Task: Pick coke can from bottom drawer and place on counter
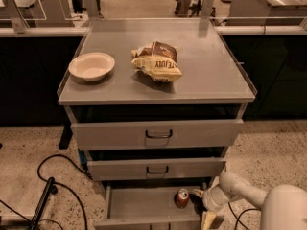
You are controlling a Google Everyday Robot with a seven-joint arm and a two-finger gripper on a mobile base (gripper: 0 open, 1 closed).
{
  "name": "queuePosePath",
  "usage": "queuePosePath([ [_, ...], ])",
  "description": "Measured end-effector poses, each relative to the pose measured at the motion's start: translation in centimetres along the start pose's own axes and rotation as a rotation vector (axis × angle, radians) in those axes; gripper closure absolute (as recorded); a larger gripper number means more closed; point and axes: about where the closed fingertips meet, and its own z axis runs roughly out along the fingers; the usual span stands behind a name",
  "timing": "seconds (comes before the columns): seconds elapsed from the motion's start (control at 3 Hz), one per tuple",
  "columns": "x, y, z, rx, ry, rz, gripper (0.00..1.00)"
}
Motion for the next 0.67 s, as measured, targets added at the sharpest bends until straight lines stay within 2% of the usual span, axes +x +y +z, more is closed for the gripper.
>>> queuePosePath([
  [0.33, -1.9, -2.1, 1.7, 0.041, -0.023, -0.090, 0.00],
  [0.67, -2.8, -3.9, 2.3, 0.022, -0.041, -0.119, 0.00],
])
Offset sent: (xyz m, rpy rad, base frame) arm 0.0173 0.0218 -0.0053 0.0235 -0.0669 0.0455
